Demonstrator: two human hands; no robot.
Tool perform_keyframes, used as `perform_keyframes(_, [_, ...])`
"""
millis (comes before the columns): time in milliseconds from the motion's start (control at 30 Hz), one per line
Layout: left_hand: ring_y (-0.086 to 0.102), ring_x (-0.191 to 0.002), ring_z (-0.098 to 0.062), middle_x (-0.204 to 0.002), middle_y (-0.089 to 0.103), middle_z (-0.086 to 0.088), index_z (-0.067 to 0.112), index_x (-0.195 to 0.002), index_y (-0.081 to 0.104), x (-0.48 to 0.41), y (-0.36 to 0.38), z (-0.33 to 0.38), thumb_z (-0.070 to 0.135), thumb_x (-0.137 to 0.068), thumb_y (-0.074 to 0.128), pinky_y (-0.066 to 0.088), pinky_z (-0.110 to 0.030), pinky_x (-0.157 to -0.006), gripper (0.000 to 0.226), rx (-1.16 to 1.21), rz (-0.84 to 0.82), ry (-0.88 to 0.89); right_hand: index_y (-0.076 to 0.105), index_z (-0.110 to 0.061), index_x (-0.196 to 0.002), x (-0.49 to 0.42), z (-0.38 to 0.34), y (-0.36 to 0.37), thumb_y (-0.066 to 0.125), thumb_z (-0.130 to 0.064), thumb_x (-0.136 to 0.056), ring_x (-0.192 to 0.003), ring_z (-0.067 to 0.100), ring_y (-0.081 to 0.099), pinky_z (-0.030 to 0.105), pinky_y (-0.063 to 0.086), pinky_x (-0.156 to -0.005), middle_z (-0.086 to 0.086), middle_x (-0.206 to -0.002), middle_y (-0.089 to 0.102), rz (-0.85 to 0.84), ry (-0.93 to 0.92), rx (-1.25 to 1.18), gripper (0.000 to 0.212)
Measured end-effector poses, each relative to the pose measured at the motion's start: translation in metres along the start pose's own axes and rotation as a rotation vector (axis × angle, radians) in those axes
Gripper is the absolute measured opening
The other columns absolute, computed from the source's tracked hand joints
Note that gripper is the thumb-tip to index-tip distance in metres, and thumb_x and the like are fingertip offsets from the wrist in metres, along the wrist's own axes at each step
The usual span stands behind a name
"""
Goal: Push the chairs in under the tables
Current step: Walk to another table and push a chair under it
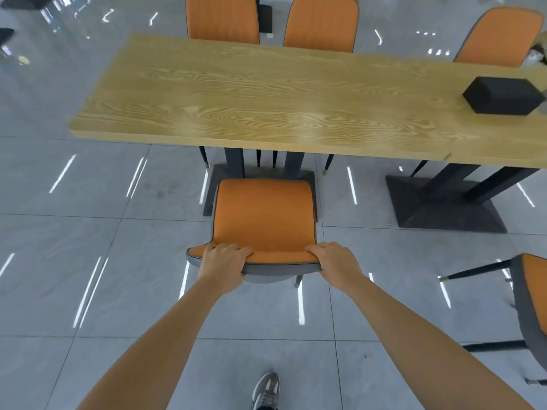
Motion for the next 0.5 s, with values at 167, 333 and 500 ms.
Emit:
perform_keyframes(167, [0.057, -0.107, -0.019, -0.115, 0.062, 0.007, 0.037, -0.128, 0.046, -0.024, -0.014, -0.021, 0.025, -0.082, 0.058, 0.040, -0.037, -0.095, 0.049, -0.003, 0.012, -0.017, 0.048, -0.024, -0.129, -0.027, -0.010, -0.014, 0.050, -0.002, -0.089, -0.107, 0.027, 0.052, 0.038, 0.045, -0.089, 0.005, -0.121, 0.059, 0.028, 0.002, -0.013, 0.046])
perform_keyframes(333, [0.055, -0.109, -0.019, -0.118, 0.061, 0.007, 0.037, -0.130, 0.045, -0.028, -0.020, -0.036, 0.023, -0.083, 0.056, 0.039, -0.036, -0.094, 0.050, -0.005, -0.023, -0.006, 0.046, -0.025, -0.130, -0.035, -0.020, -0.013, 0.054, -0.001, -0.086, -0.108, 0.026, 0.052, 0.036, 0.044, -0.086, 0.003, -0.124, 0.058, 0.034, -0.009, 0.005, 0.051])
perform_keyframes(500, [0.052, -0.115, -0.020, -0.125, 0.058, 0.006, 0.035, -0.131, 0.044, -0.021, -0.013, -0.030, 0.026, -0.083, 0.059, 0.037, -0.038, -0.099, 0.051, -0.002, -0.035, -0.002, 0.044, -0.025, -0.130, -0.027, -0.021, -0.008, 0.062, -0.009, -0.085, -0.108, 0.025, 0.052, 0.036, 0.043, -0.088, 0.003, -0.121, 0.059, 0.000, 0.020, 0.016, 0.051])
Point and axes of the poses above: each hand's wrist, its own x-axis away from the middle knuckle, its own y-axis out of the palm, z = x × y, the point moved 5 cm from there along -x, towards the middle knuckle
